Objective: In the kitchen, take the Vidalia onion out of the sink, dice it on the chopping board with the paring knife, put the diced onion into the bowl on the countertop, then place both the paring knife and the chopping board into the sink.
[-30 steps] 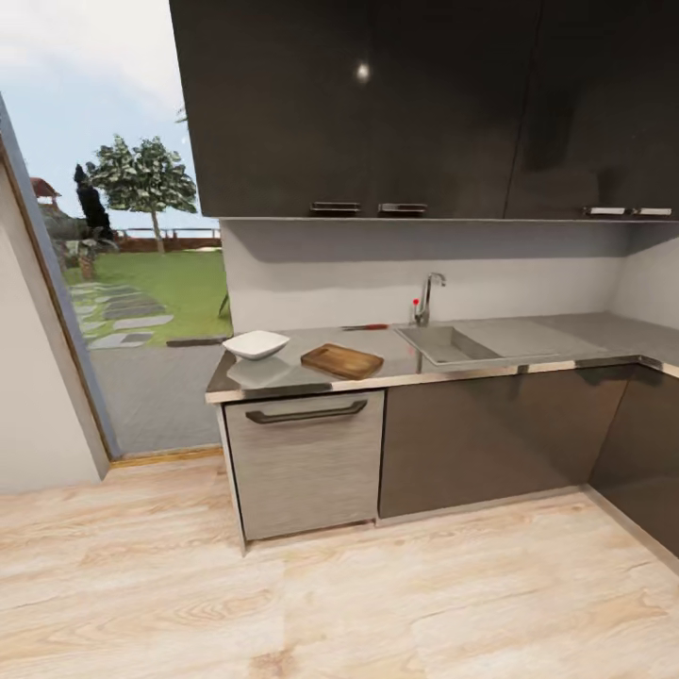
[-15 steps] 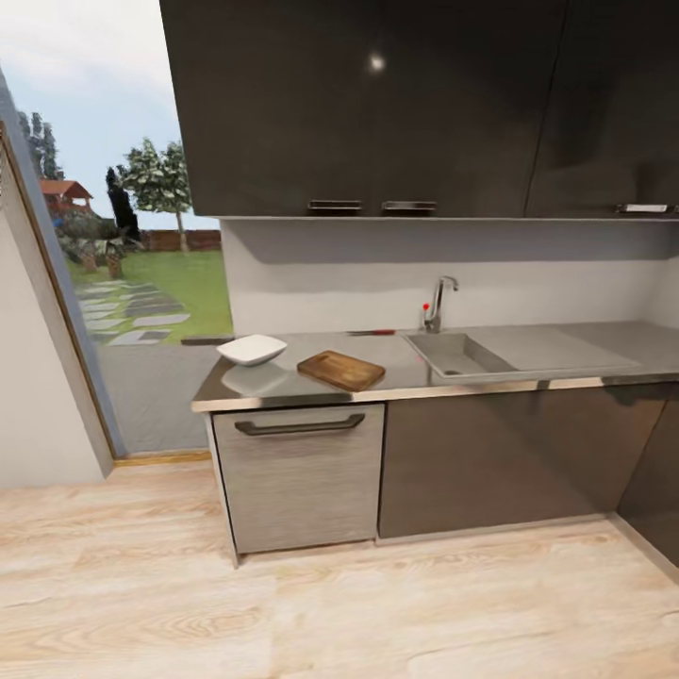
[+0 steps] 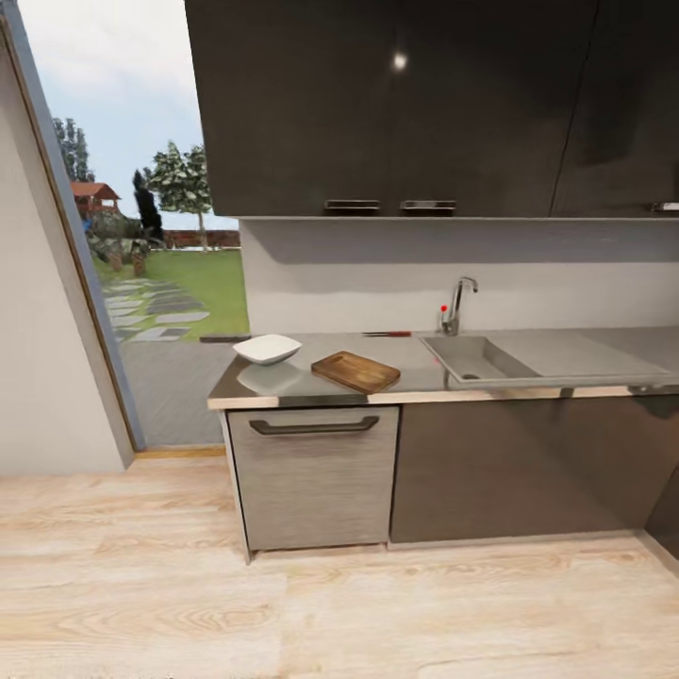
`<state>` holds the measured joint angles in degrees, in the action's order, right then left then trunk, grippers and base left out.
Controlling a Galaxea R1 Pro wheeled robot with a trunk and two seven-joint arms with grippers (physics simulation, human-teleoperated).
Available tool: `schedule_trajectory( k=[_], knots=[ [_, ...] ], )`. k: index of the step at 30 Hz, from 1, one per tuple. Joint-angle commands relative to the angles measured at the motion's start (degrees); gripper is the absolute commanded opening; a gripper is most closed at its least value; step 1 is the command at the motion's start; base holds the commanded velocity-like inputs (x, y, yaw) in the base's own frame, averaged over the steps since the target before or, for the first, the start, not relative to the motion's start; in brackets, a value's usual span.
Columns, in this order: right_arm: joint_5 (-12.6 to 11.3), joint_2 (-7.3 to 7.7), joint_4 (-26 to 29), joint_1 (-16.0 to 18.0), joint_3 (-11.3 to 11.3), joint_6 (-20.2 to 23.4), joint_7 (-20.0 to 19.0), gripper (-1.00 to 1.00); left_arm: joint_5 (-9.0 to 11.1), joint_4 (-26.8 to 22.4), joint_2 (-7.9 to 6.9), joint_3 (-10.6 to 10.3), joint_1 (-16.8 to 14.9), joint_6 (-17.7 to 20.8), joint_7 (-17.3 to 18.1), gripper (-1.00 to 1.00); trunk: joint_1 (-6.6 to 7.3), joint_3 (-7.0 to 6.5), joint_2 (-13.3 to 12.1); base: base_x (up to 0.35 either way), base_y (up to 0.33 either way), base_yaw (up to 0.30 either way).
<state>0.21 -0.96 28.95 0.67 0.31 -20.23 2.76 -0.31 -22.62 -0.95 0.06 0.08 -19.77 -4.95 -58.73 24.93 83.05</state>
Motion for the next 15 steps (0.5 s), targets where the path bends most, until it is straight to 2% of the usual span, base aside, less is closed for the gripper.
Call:
schedule_trajectory(
  k=[1, 10, 15],
  knots=[
    [0.0, -0.01, 0.0, 0.0, 0.0, -0.2, 0.2, 1.00, 0.0, -0.1, 0.03, 0.0, 0.0, -0.1, -0.1, 1.00, 0.00, 0.06, 0.0, 0.000, -0.174, 0.132],
    [0.0, -0.01, 0.0, 0.0, 0.0, -0.2, 0.2, 1.00, 0.0, -0.1, 0.07, 0.0, 0.0, 0.0, -0.1, 1.00, 0.00, 0.06, 0.0, 0.000, -0.274, 0.128],
    [0.0, -0.01, 0.0, 0.0, 0.0, -0.2, 0.2, 1.00, 0.0, 0.6, 0.11, 0.1, 0.0, 0.0, -0.1, 1.00, 0.00, 0.06, 0.0, 0.000, -0.317, 0.041]
  ],
)
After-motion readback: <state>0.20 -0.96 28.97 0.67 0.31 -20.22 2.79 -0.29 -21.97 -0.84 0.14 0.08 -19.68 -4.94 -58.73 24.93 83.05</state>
